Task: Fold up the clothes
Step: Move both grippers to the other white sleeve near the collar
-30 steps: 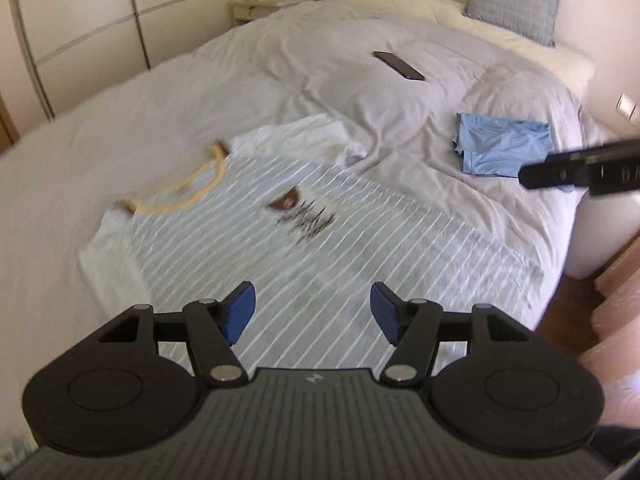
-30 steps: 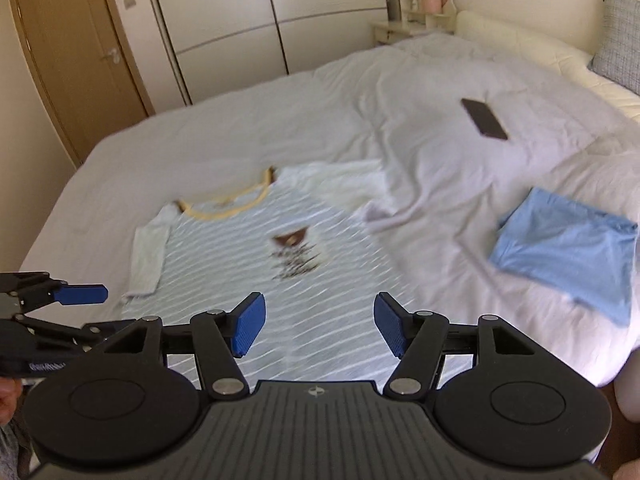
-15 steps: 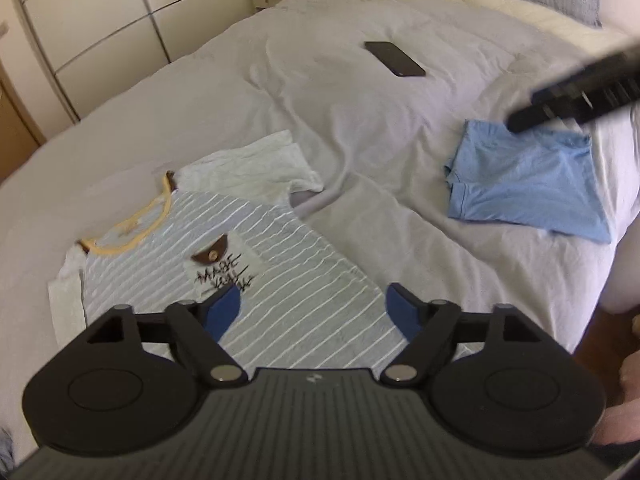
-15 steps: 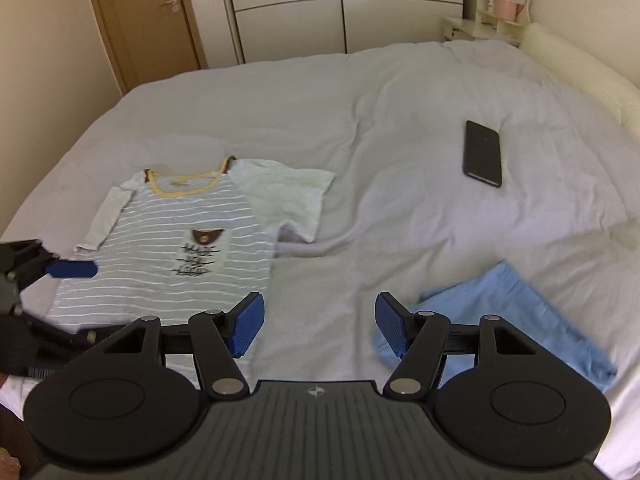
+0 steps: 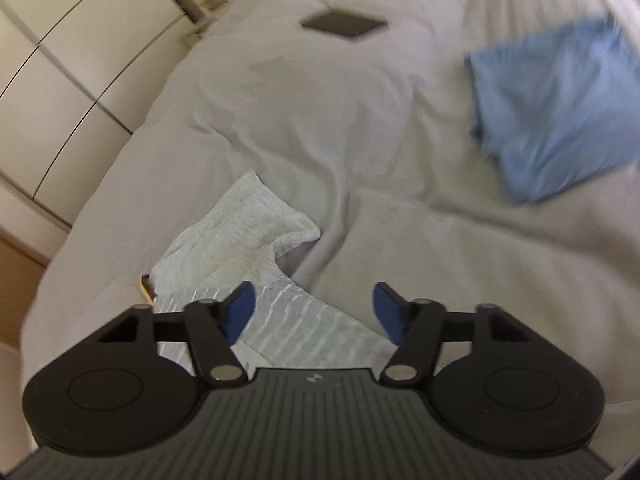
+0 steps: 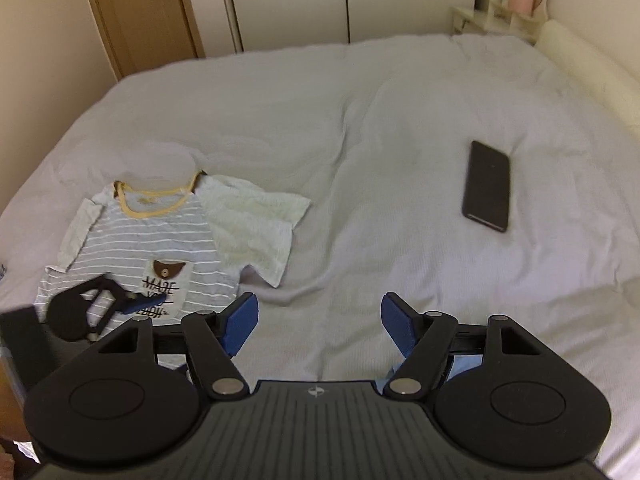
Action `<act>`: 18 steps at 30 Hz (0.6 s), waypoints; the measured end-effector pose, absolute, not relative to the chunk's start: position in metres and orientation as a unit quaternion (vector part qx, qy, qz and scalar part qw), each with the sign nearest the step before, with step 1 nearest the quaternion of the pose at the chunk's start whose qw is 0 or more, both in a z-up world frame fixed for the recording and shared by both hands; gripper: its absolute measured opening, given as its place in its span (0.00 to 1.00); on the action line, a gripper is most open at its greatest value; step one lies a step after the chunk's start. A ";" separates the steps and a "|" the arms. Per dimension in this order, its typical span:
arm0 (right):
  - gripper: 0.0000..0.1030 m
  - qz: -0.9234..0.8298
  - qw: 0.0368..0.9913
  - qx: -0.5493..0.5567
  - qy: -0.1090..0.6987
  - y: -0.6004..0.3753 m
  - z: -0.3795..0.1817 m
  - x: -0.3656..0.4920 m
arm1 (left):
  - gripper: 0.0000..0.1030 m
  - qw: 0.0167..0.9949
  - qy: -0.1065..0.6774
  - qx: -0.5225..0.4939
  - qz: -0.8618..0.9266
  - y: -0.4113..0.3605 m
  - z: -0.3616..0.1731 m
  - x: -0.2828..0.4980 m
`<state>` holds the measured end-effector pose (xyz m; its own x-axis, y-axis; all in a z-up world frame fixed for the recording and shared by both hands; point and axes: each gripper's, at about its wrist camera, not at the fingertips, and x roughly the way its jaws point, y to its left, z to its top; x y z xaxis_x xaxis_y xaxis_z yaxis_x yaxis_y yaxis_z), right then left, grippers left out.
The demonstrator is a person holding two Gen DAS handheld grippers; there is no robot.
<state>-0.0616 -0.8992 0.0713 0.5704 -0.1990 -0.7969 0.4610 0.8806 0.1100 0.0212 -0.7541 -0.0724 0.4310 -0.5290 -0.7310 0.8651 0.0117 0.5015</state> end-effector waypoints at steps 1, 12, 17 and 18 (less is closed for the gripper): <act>0.68 -0.182 0.872 0.155 0.427 -0.907 0.067 -0.054 | 0.54 0.688 0.166 0.494 -0.505 -0.762 -0.080 0.027; 0.68 -0.057 0.879 0.090 0.464 -0.990 0.009 0.029 | 0.37 0.660 0.092 0.585 -0.462 -0.837 -0.166 0.064; 0.68 0.005 0.880 0.029 0.475 -1.018 -0.011 0.062 | 0.36 0.645 0.069 0.623 -0.438 -0.853 -0.192 0.062; 0.68 0.014 0.878 0.020 0.478 -1.022 -0.015 0.068 | 0.31 0.645 0.072 0.624 -0.435 -0.855 -0.195 0.063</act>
<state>0.0680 -1.0216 -0.0155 0.5432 0.0427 -0.8385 -0.0050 0.9989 0.0476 0.0632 -0.8552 -0.1949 0.6104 -0.4719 -0.6363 0.6521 -0.1568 0.7418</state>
